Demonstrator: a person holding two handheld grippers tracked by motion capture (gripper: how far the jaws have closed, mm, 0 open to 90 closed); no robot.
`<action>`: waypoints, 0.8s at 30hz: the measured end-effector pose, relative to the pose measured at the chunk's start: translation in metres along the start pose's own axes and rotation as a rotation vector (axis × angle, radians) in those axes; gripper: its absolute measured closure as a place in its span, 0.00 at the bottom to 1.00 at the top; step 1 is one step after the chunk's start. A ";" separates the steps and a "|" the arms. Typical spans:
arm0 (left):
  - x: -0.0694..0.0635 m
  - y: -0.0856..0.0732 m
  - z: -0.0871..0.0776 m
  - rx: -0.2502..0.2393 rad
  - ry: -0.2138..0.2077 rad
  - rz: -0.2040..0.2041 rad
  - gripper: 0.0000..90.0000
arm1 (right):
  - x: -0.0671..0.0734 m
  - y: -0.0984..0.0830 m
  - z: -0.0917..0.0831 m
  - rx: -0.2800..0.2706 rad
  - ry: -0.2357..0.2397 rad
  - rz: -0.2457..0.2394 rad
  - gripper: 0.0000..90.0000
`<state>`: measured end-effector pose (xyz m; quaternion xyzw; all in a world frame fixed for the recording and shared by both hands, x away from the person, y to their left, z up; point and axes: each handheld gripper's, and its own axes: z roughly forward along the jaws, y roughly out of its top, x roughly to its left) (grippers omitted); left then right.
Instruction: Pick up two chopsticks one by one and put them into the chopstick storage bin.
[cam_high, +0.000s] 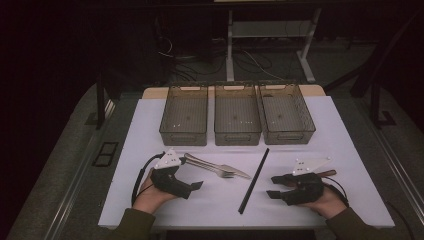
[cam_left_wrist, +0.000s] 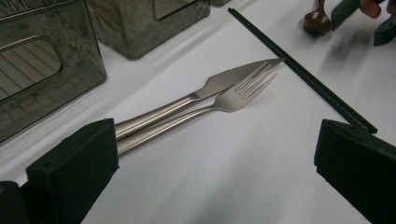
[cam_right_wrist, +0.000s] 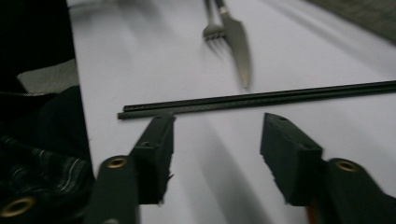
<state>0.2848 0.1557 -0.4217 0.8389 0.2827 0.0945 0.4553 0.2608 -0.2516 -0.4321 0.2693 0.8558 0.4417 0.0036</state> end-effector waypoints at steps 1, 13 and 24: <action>0.000 0.000 0.000 -0.001 0.000 -0.001 0.00 | 0.003 0.000 0.005 0.025 0.016 -0.005 0.60; 0.000 0.000 0.001 0.001 0.002 0.001 0.00 | 0.019 0.008 0.033 0.080 0.122 -0.052 0.96; 0.000 0.001 0.002 -0.003 -0.002 -0.002 0.00 | 0.028 0.012 0.054 0.122 0.146 -0.098 0.99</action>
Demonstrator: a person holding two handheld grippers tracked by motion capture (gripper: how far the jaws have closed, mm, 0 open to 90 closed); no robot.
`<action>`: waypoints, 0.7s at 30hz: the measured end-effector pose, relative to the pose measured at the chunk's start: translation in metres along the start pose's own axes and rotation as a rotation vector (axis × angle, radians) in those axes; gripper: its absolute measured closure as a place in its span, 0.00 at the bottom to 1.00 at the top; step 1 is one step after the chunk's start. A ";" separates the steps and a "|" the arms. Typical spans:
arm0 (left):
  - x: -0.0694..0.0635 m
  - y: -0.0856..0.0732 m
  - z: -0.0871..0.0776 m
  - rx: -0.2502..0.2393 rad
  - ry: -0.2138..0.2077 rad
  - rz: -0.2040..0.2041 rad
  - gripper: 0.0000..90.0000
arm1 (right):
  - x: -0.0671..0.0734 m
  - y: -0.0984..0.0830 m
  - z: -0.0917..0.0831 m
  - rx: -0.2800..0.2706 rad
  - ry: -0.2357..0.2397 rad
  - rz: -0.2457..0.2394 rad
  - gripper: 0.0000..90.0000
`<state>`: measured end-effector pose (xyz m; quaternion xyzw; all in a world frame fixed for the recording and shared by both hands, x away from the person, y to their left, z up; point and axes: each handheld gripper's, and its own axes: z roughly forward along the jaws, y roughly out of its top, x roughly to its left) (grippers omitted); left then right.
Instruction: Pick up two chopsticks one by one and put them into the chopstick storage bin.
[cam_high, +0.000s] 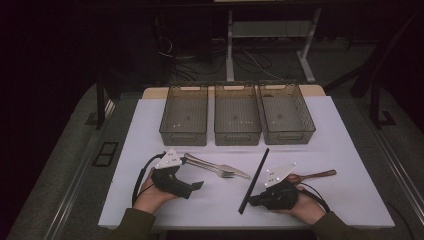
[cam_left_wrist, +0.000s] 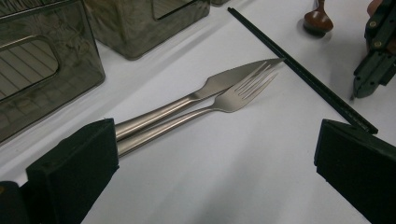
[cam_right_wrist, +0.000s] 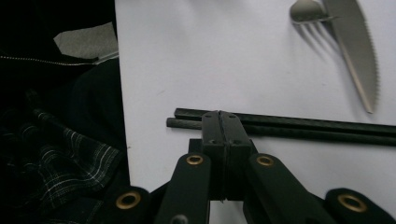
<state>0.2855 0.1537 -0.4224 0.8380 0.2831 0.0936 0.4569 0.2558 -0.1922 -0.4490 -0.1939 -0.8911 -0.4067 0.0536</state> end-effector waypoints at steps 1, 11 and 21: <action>0.000 0.000 0.000 0.000 0.000 0.000 0.00 | 0.000 0.000 0.000 0.000 0.000 0.000 0.99; 0.000 0.000 0.000 -0.001 -0.001 0.003 0.00 | 0.005 0.005 0.015 0.023 0.013 -0.023 0.99; 0.000 0.000 0.001 -0.001 -0.001 -0.002 0.00 | 0.006 0.010 0.022 0.015 0.009 -0.034 0.99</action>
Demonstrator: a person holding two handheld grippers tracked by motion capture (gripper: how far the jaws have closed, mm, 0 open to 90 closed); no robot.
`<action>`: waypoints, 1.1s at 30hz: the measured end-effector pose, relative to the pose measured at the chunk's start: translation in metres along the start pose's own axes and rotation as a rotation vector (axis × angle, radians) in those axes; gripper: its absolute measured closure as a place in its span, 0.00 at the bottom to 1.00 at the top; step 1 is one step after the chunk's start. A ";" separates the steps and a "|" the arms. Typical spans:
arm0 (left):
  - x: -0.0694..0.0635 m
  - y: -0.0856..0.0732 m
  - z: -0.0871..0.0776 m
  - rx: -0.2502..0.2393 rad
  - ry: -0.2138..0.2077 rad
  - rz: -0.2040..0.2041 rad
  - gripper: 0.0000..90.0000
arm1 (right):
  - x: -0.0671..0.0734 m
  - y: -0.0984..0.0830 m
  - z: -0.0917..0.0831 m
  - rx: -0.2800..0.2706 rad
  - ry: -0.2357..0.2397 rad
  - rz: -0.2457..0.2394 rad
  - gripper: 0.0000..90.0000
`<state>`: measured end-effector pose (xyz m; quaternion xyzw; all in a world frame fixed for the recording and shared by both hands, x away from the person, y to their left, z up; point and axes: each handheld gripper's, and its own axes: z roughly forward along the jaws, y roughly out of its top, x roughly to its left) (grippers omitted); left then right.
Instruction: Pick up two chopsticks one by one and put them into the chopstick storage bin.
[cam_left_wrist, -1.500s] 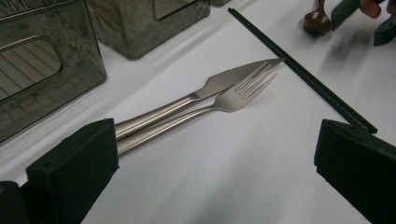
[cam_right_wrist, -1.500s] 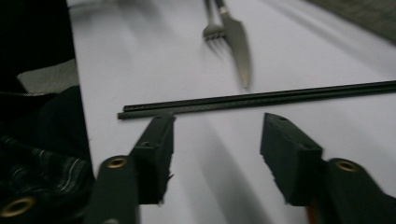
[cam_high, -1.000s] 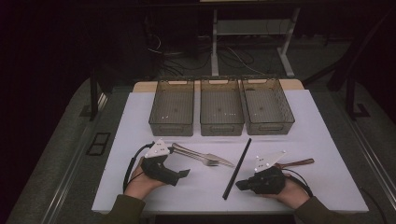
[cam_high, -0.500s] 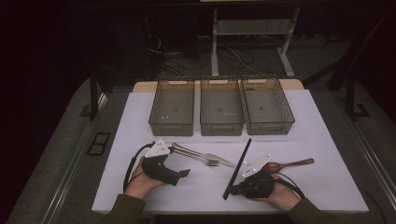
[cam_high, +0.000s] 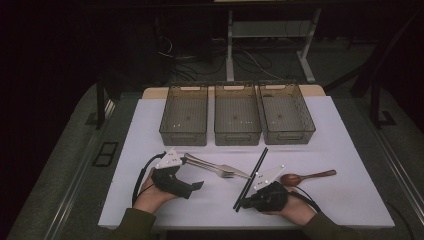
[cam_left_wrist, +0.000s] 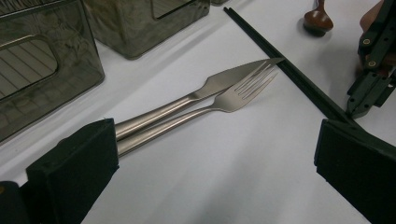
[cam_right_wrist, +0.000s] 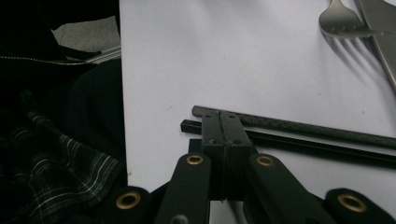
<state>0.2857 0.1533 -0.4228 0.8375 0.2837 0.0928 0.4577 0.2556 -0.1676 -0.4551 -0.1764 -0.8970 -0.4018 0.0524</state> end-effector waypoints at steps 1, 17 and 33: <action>0.000 0.000 0.000 0.001 0.000 0.001 0.00 | 0.000 0.001 0.001 -0.001 0.003 0.001 0.99; 0.001 0.000 -0.002 0.000 -0.002 0.002 0.00 | -0.001 0.016 0.018 -0.017 0.006 -0.018 0.99; 0.001 0.000 -0.002 -0.008 -0.003 -0.002 0.00 | -0.006 0.029 0.012 -0.056 -0.013 -0.014 0.99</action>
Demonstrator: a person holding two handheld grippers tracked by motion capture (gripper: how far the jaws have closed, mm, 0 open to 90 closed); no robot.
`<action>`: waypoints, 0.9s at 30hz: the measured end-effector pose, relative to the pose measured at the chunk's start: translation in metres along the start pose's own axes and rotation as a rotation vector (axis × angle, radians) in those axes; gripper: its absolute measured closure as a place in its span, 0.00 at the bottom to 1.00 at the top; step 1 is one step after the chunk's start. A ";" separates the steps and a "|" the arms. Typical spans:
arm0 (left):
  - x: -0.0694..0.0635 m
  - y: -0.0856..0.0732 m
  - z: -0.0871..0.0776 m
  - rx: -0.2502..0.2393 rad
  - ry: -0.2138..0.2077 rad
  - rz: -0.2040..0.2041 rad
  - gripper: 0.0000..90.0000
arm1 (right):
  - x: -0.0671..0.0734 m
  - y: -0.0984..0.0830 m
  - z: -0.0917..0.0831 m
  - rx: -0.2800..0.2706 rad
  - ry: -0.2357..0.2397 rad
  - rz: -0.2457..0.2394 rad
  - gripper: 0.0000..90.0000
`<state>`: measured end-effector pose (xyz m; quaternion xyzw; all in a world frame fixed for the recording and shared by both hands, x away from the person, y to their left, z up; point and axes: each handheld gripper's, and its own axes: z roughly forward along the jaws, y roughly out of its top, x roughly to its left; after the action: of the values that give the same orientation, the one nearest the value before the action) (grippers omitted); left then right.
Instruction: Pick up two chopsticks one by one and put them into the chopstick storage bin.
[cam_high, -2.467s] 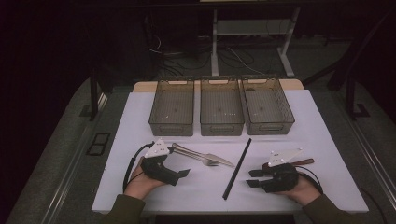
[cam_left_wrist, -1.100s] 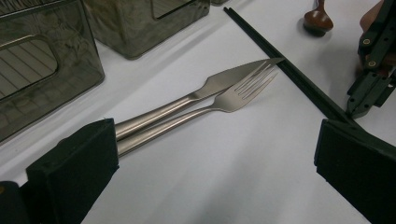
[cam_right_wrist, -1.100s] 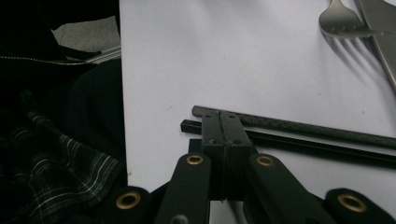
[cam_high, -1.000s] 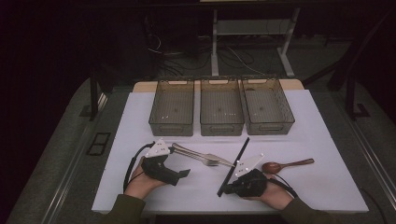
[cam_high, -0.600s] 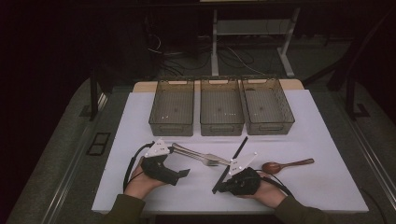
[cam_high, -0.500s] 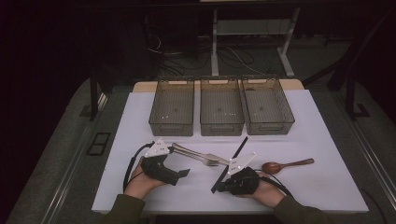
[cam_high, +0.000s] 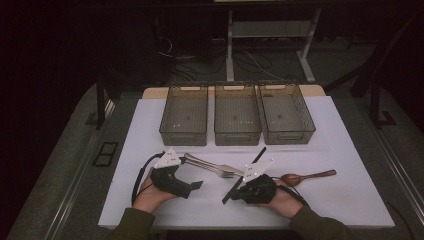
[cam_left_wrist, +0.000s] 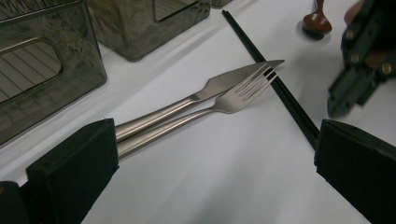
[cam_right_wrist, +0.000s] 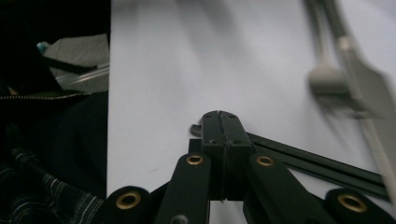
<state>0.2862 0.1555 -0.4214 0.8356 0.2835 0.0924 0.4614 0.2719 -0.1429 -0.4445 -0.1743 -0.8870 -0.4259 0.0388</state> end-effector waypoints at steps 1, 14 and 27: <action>0.000 0.000 0.000 -0.001 0.000 0.000 0.00 | -0.003 0.000 -0.005 -0.011 -0.010 0.004 0.99; 0.000 0.000 0.001 -0.001 -0.001 -0.003 0.00 | -0.090 -0.004 -0.064 0.035 -0.359 0.191 0.99; 0.000 0.000 0.001 0.004 -0.004 -0.004 0.00 | -0.130 0.006 -0.051 0.080 -0.458 0.244 0.99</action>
<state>0.2870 0.1547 -0.4222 0.8361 0.2844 0.0890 0.4606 0.3916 -0.2147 -0.4359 -0.3700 -0.8612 -0.3322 -0.1053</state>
